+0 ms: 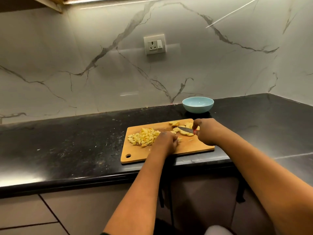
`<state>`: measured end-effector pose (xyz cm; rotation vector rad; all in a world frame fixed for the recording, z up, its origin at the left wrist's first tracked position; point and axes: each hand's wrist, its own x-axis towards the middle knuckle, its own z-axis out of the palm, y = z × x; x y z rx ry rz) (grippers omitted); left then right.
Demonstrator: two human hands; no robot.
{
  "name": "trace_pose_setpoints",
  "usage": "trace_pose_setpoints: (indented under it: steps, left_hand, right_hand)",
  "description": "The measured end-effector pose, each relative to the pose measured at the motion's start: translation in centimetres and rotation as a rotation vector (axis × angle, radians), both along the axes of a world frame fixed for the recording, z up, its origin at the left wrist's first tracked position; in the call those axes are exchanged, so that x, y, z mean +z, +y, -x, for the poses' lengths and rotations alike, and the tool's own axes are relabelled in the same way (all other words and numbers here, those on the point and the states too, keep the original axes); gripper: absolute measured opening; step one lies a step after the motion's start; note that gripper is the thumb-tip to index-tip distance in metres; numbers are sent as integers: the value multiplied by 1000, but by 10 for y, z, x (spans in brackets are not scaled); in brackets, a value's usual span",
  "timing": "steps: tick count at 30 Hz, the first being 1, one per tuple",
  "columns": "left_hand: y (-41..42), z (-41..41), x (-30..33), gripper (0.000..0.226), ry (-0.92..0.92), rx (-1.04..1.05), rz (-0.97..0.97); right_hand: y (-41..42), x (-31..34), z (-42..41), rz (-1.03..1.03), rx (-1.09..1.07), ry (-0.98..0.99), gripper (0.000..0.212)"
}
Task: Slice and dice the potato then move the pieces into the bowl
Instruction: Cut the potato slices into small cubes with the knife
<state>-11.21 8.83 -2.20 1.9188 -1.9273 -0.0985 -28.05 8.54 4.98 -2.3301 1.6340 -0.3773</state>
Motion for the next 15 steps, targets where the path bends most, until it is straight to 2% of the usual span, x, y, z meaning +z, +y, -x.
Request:
trace_pose_setpoints:
  steps: [3, 5, 12, 15]
  left_hand:
    - [7, 6, -15, 23, -42, 77, 158]
    - [8, 9, -19, 28, -59, 126, 190]
    - [4, 14, -21, 28, 5, 172, 133]
    - [1, 10, -17, 25, 72, 127, 117]
  right_hand:
    - [11, -8, 4, 6, -90, -152, 32]
    - [23, -24, 7, 67, -164, -232, 27]
    - [48, -65, 0, 110, -185, -208, 14]
    - [49, -69, -6, 104, -191, -160, 12]
